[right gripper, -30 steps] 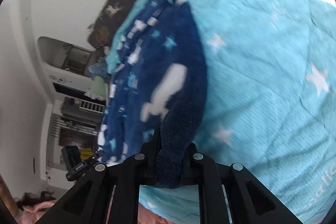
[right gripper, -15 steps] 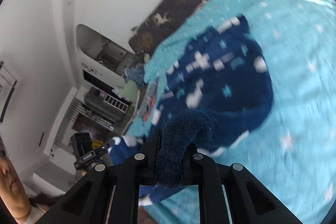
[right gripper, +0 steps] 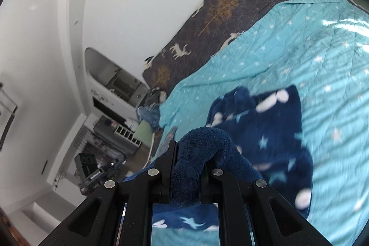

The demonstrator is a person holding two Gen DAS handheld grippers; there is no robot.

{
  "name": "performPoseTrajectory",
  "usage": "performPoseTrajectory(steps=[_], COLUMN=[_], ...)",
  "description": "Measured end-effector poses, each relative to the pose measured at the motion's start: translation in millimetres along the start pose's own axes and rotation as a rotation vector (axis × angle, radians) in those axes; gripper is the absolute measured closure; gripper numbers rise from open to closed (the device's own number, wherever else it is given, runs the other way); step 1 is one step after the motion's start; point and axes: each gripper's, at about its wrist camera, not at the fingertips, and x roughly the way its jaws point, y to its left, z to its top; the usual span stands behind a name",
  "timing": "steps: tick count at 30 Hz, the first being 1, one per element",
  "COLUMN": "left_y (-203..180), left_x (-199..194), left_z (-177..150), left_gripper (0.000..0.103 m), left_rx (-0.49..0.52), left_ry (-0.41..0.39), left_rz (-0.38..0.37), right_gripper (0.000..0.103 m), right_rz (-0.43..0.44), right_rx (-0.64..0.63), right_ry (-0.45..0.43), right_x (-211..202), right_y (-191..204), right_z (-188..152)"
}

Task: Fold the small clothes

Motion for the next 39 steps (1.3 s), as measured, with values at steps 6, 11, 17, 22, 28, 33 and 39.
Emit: performPoseTrajectory(steps=[6, 11, 17, 22, 28, 33, 39], left_y=[27, 63, 78, 84, 101, 97, 95], left_x=[28, 44, 53, 69, 109, 119, 101], left_z=[-2, -48, -85, -90, -90, -84, -76], left_gripper=[0.095, 0.071, 0.044, 0.032, 0.032, 0.071, 0.077], left_rx=[-0.019, -0.057, -0.112, -0.125, -0.198, -0.154, -0.154], left_ry=[0.048, 0.162, 0.268, 0.276, 0.317, 0.303, 0.2], left_rz=[0.001, 0.081, 0.062, 0.051, 0.052, 0.07, 0.037], right_gripper=[0.091, 0.082, 0.059, 0.041, 0.039, 0.039, 0.039], right_rz=[-0.108, -0.306, -0.258, -0.392, -0.483, -0.56, -0.535], right_rx=[0.028, 0.104, 0.163, -0.035, -0.181, -0.236, -0.074], right_ry=[0.043, 0.161, 0.087, 0.072, 0.23, 0.261, 0.127], right_x=[48, 89, 58, 27, 67, 105, 118], right_y=[-40, -101, -116, -89, -86, -91, -94], right_z=[27, 10, 1, 0, -17, -7, 39])
